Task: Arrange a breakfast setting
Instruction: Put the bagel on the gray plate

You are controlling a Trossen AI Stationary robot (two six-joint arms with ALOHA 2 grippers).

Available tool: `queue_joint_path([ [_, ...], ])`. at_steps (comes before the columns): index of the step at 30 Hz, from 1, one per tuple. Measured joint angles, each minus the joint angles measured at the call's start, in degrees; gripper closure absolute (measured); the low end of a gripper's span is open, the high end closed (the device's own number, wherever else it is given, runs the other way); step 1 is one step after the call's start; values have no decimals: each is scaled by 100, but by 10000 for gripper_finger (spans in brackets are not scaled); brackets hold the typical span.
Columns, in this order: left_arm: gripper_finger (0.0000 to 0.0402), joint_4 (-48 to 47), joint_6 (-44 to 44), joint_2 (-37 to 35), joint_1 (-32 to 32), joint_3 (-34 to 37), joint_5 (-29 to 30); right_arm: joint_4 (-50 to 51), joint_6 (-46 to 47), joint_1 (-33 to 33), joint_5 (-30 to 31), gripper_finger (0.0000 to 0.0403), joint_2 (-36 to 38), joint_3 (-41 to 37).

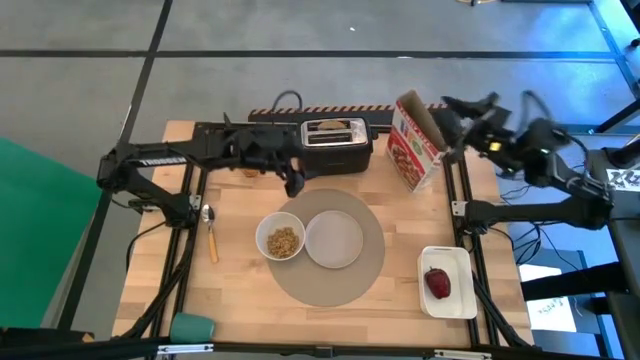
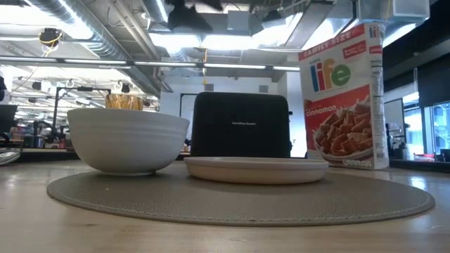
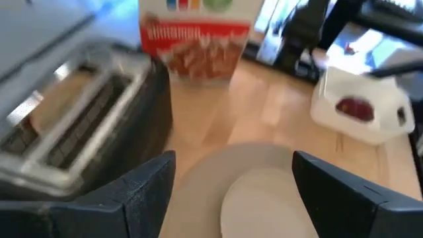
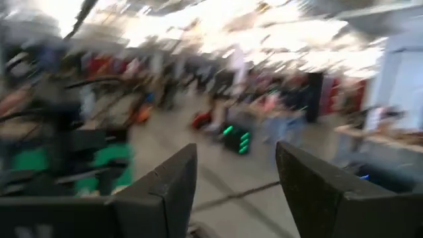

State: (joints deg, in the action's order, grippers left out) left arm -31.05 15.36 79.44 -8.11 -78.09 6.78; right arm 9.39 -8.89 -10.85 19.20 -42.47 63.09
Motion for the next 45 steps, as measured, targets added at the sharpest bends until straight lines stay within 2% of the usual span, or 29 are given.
queue_joint_path([
  [4,122,116,-189,10,83,204,512,752,257,0,-580,222,-939,685],
  [6,129,508,-514,85,-184,196,495,1029,428,2,-725,228,-1336,948],
  [11,146,1304,-1321,408,-1313,195,-433,1450,565,0,-731,237,-1940,1665],
  [16,172,1893,-2778,922,-2114,197,-1184,2323,751,0,-959,244,-2265,2235],
  [19,192,2497,-3219,1243,-2436,197,-1627,2749,1189,0,-1154,247,-2270,2355],
  [26,224,3184,-3200,1989,-2843,197,-2248,3770,2238,2,-1248,259,-2114,2363],
  [31,240,3173,-3246,2373,-2860,200,-2264,3917,2514,2,-1229,274,-2017,2363],
  [37,272,3150,-3479,2444,-2858,202,-2200,3923,2529,1,-1050,289,-1955,2363],
  [45,361,3038,-3806,2444,-2806,202,-2135,3918,2518,0,-777,299,-1948,2363],
])
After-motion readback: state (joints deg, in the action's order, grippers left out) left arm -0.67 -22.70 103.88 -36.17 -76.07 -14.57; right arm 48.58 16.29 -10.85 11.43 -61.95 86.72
